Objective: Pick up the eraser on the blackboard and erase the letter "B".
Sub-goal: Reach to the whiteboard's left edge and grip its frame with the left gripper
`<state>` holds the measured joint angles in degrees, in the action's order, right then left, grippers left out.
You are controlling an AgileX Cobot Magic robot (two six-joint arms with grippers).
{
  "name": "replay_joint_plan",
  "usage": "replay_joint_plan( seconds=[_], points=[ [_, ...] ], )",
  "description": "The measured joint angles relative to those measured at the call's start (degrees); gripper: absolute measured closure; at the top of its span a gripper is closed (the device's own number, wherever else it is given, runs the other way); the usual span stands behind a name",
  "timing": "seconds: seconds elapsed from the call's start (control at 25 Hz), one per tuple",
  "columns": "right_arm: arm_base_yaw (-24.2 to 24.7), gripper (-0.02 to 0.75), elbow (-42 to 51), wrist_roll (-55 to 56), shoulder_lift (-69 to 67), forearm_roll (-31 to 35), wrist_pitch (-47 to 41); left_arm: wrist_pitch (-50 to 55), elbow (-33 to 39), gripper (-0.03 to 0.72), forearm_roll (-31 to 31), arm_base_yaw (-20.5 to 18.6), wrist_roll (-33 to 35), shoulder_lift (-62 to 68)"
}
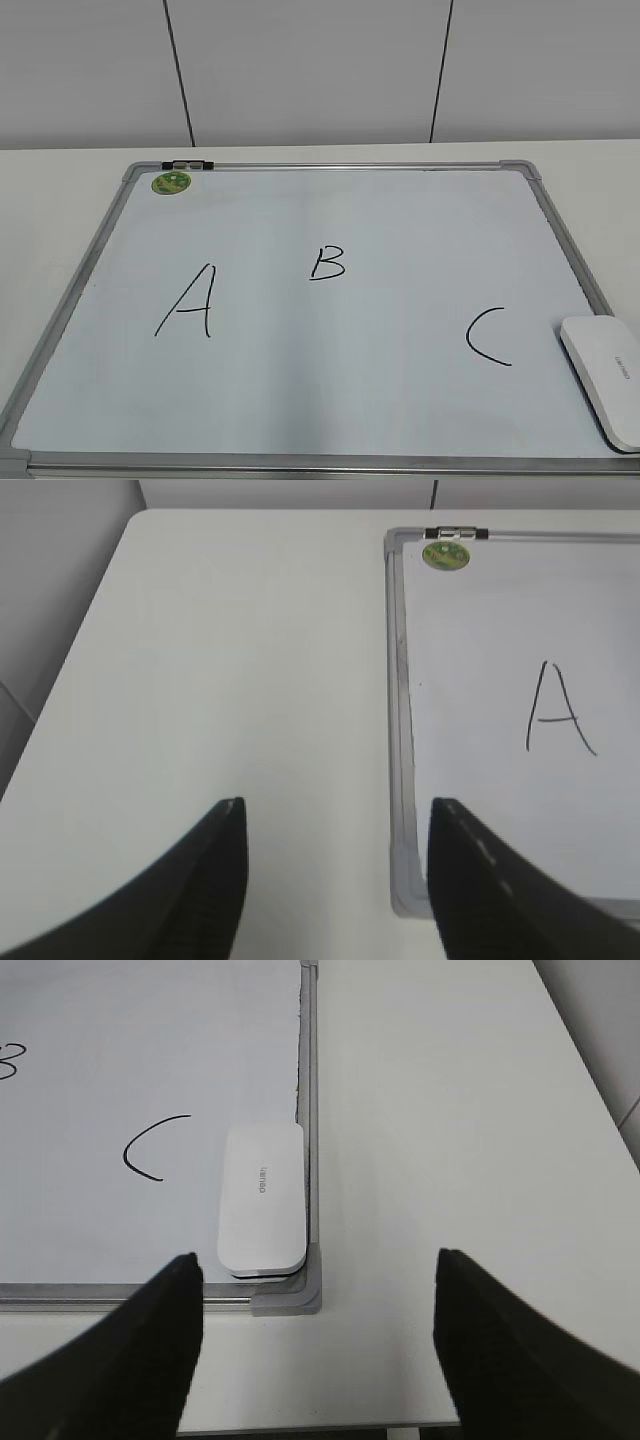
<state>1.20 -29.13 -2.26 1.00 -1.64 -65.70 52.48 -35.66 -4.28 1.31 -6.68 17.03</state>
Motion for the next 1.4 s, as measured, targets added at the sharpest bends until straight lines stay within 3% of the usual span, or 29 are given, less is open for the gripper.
replay_joint_plan(
  seconds=[0.28, 0.6, 1.0, 1.4],
  points=[
    [0.0, 0.204, 0.0, 0.0, 0.0, 0.0, 0.0, -6.7, -0.3, 0.251, 2.6, 1.0, 0.0, 12.4],
    [0.0, 0.204, 0.0, 0.0, 0.0, -0.2, 0.0, -8.9, -4.4, 0.251, 8.5, 1.0, 0.0, 36.6],
    [0.0, 0.204, 0.0, 0.0, 0.0, -0.2, 0.0, -6.6, -23.7, 0.251, 8.8, 1.0, 4.0, 67.1],
    [0.0, 0.204, 0.0, 0.0, 0.0, -0.2, 0.0, -2.1, -42.7, 0.251, 7.7, 1.0, 4.9, 87.0]
  ],
)
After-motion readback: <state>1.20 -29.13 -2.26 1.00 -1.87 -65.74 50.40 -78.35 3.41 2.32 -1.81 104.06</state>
